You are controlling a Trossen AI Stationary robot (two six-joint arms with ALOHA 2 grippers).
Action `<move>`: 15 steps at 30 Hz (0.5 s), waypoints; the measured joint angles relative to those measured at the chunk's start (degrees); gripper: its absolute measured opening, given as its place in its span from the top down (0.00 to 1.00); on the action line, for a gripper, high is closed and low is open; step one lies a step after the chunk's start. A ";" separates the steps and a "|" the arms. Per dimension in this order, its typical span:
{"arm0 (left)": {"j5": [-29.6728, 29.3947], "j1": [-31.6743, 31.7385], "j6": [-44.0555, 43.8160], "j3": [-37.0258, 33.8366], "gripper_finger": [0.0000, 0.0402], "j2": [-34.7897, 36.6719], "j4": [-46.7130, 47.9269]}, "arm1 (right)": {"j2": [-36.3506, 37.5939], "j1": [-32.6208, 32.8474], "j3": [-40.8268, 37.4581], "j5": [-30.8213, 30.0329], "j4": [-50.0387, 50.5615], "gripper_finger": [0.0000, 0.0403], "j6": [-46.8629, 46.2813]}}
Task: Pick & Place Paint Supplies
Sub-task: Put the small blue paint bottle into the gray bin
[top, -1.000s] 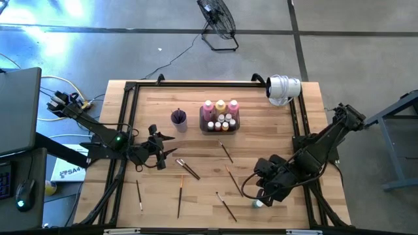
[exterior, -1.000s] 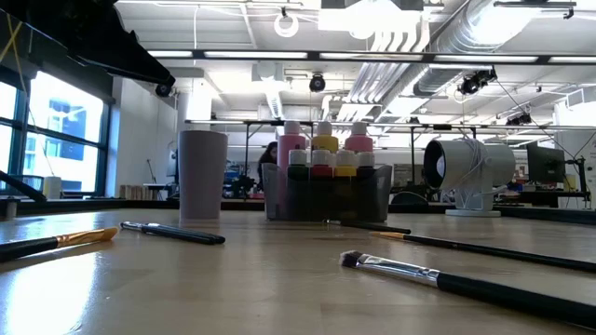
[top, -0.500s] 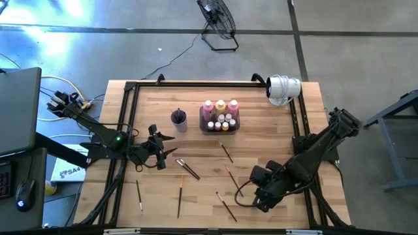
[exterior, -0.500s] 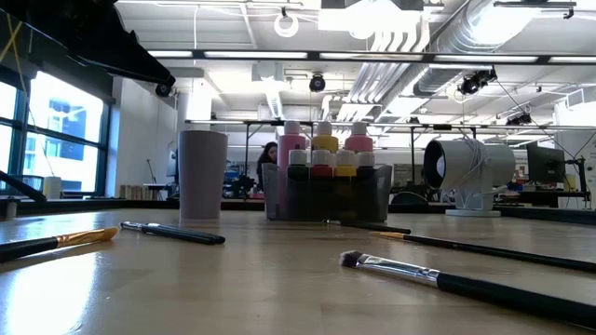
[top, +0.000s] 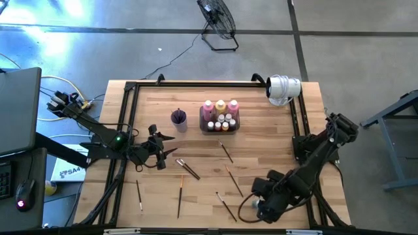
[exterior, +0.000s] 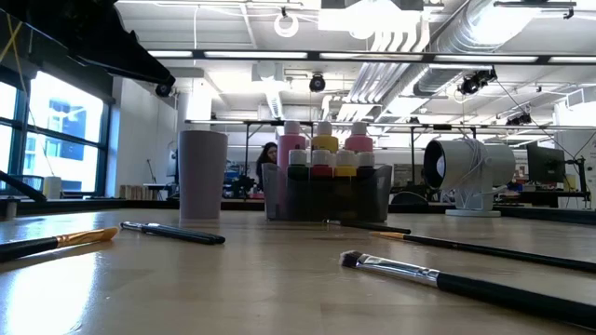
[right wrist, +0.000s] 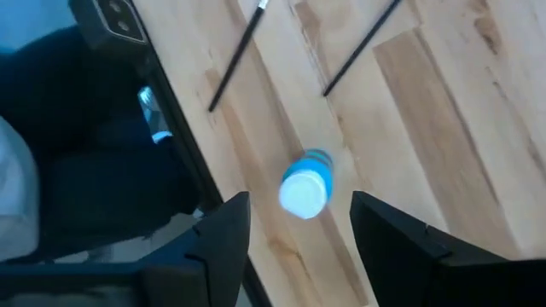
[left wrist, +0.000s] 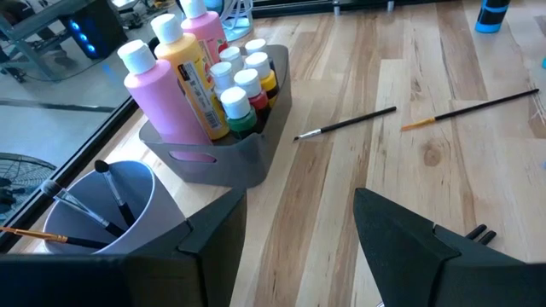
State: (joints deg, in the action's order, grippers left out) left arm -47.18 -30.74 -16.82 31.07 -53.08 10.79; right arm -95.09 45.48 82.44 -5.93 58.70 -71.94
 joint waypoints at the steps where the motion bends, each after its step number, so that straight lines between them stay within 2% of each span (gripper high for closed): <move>1: 0.00 0.00 0.00 0.00 0.47 0.00 0.02 | 0.00 0.22 0.02 -0.26 -0.57 0.52 -0.58; 7: 0.00 0.00 0.00 0.00 0.47 0.01 -0.29 | -0.46 1.52 0.02 -6.04 -2.58 0.53 -1.80; 15: 0.09 -0.02 0.00 0.00 0.47 0.02 -0.31 | -3.94 2.55 -0.01 -5.51 -1.93 0.53 -1.79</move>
State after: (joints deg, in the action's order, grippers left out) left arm -47.09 -30.76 -16.82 31.07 -53.06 10.48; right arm -99.03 48.03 82.43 -11.44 56.77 -73.73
